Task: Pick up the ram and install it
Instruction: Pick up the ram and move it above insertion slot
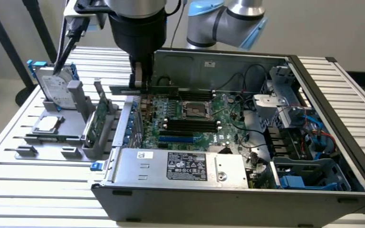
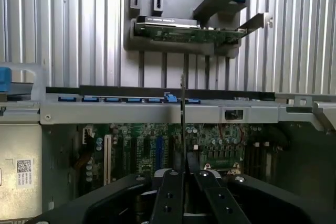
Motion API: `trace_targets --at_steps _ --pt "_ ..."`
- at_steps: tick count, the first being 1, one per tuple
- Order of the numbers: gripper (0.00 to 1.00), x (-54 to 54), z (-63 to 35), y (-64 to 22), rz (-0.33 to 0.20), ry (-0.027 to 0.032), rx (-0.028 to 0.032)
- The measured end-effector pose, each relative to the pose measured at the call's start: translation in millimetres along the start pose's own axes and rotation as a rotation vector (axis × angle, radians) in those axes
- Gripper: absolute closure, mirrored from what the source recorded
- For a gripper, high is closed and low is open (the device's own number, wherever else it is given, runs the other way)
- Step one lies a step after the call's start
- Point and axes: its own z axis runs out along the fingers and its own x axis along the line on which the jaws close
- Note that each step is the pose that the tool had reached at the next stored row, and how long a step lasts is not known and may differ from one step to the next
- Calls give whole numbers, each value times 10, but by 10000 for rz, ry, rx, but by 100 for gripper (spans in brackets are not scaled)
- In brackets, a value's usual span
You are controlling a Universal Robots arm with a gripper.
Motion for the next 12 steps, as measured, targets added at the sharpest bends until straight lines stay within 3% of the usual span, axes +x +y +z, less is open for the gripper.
trace_targets --at_steps 9,12 --pt "87 9 13 -411 -10 -1 -3" --pt "87 -5 29 -542 -8 40 -6"
